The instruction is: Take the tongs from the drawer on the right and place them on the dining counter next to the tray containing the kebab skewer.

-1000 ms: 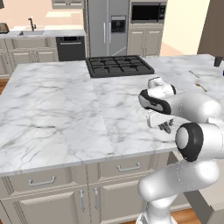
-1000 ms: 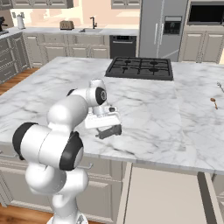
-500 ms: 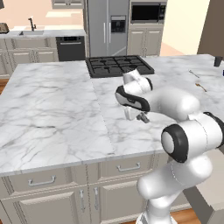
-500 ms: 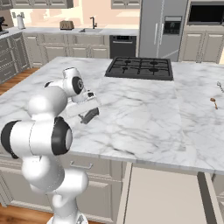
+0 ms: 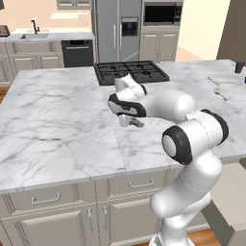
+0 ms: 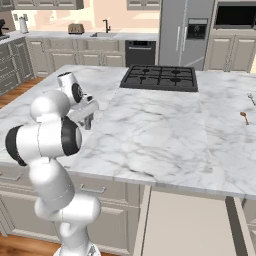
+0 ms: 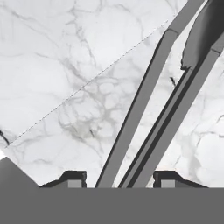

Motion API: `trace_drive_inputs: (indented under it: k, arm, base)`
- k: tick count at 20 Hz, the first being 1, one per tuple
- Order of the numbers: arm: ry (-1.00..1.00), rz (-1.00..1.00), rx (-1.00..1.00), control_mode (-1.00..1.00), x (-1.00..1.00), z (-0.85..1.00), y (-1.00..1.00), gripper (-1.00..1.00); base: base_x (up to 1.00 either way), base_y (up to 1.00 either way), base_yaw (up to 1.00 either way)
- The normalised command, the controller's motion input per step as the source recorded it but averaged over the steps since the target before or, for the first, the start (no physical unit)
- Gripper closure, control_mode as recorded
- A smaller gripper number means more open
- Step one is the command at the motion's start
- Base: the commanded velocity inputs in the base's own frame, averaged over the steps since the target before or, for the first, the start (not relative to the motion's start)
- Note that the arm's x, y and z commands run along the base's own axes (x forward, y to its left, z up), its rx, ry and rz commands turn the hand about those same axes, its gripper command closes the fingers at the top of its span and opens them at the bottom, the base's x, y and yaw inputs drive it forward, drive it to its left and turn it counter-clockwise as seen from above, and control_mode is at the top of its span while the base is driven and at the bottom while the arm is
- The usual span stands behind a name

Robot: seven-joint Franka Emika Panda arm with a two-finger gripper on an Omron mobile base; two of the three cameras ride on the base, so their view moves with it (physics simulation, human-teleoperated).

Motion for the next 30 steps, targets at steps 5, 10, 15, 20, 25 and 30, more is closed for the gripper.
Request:
trace_drive_inputs:
  k: [5,10,15,20,25,30]
  arm:
    - [-0.15,0.41,0.12,-1.0,0.5,0.0,0.49,1.0]
    - [-0.23,0.32,0.21,-1.0,0.33,0.0,0.28,1.0]
    - [-0.3,0.02,0.29,-1.0,0.04,0.0,0.08,1.0]
    - [-0.08,-0.2,0.32,-1.0,-0.01,0.02,0.0,1.0]
    - [0.06,-0.29,0.26,-1.0,0.0,0.21,0.0,1.0]
    - [0.26,-0.27,0.04,-1.0,0.0,0.45,0.0,1.0]
  base:
    - [0.0,0.0,0.0]
    - [0.0,0.0,0.0]
    - [0.0,0.0,0.0]
    - [0.0,0.0,0.0]
    - [0.0,0.0,0.0]
    - [0.0,0.0,0.0]
